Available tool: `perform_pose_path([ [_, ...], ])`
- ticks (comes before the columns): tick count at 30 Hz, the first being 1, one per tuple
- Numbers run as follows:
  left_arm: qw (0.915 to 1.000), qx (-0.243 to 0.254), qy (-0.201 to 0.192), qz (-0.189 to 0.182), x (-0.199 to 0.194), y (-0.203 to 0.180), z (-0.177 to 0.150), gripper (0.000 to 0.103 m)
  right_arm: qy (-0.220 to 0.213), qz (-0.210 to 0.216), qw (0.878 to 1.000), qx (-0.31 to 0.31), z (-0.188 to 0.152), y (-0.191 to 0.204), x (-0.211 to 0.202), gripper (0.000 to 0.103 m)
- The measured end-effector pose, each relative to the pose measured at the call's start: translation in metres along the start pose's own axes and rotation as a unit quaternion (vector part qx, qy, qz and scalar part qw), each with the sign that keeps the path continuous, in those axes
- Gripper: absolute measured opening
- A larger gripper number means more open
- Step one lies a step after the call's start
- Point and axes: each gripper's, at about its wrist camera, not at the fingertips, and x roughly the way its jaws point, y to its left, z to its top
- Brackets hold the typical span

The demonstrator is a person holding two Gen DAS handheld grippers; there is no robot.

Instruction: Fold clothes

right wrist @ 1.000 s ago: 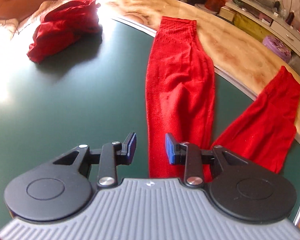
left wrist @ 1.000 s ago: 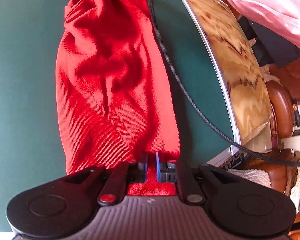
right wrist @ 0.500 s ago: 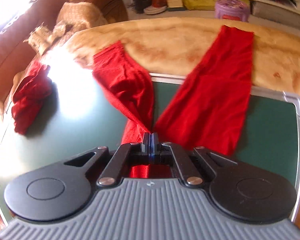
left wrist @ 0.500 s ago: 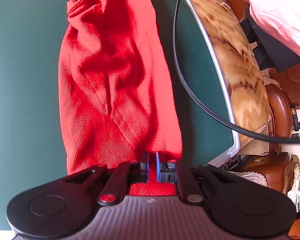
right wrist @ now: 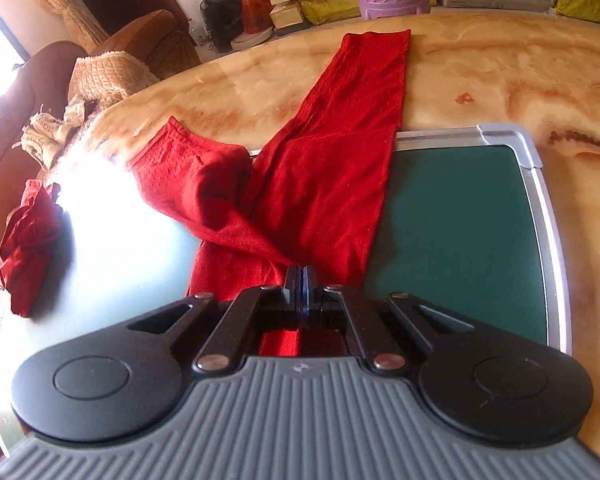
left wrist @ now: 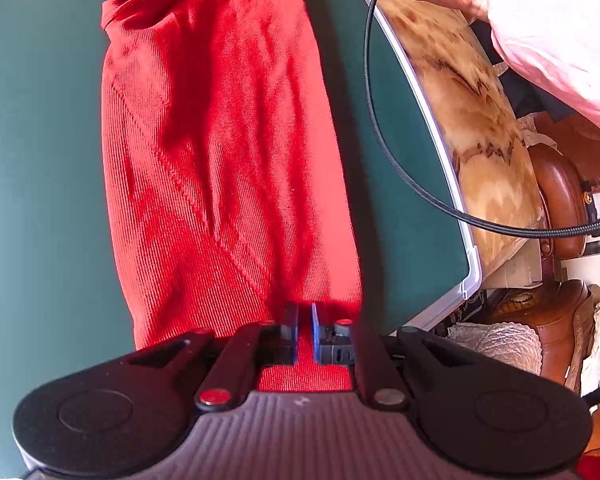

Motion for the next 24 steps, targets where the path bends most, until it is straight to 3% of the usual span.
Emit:
perform_pose_path([
  [6,1.0000,0.001,0.007,0.004,-0.005,-0.001,0.008,0.011,0.030,-0.006,1.000,-0.001,-0.006,-0.005,0.017,0.004],
  [9,0.9996,0.012,-0.026,0.008,-0.022,-0.001,0.026,0.025,0.028,-0.017,0.999,-0.010,-0.005,-0.001,0.019,0.006],
  [13,0.9959,0.015,-0.086,0.023,-0.037,0.005,0.076,0.030,0.010,-0.060,0.997,-0.039,0.002,0.010,0.013,0.034],
  [16,0.9914,0.000,-0.125,0.037,-0.040,0.015,0.119,0.030,-0.028,-0.064,0.993,-0.097,0.016,0.031,0.006,0.036],
  [20,0.9845,0.006,-0.170,0.042,-0.034,0.022,0.162,0.034,-0.041,-0.005,0.978,-0.204,0.042,0.080,0.018,0.036],
  [24,0.9844,0.017,-0.168,0.050,-0.019,0.027,0.181,0.039,-0.017,0.042,0.941,-0.335,0.055,0.146,0.060,0.036],
])
